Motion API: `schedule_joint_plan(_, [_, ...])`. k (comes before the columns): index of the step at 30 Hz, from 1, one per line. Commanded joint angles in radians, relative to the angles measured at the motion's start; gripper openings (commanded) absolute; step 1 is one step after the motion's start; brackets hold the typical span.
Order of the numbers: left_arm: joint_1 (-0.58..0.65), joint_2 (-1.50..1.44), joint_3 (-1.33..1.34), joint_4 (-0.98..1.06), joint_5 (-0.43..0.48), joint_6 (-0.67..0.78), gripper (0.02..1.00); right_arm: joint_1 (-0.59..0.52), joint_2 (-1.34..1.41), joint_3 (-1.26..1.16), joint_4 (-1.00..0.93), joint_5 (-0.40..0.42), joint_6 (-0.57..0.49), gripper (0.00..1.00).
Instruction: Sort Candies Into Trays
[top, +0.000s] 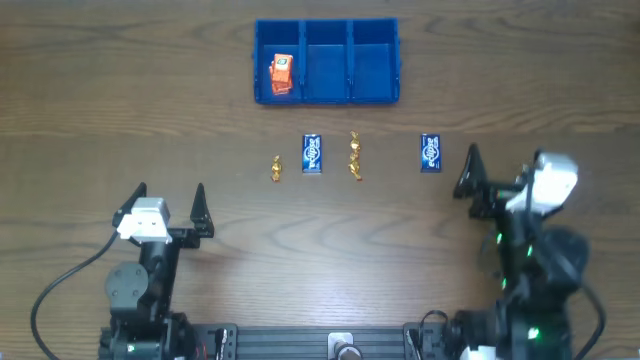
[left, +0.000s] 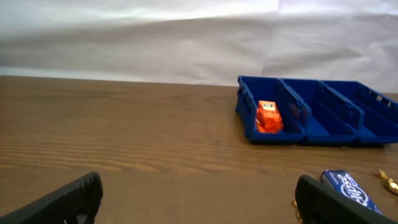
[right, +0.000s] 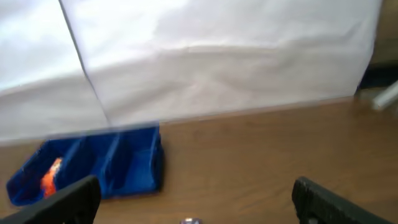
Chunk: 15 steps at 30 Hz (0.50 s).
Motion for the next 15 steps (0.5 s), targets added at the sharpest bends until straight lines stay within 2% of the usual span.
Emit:
schedule_joint_plan(1, [0.004,-0.007,-0.009,-0.057,0.032,0.006,0.996,-0.005,0.317,0.276,-0.211,-0.013,-0.037,0.998])
schedule_joint_plan(8, [0.004,-0.007,-0.009,-0.057,0.032,0.006,0.996,0.013,0.739,0.553,-0.509,-0.013,-0.037,0.998])
schedule_joint_plan(15, [0.004,-0.007,-0.009,-0.057,0.032,0.006,0.996,0.086,1.054,0.584,-0.544,-0.013,-0.033,0.998])
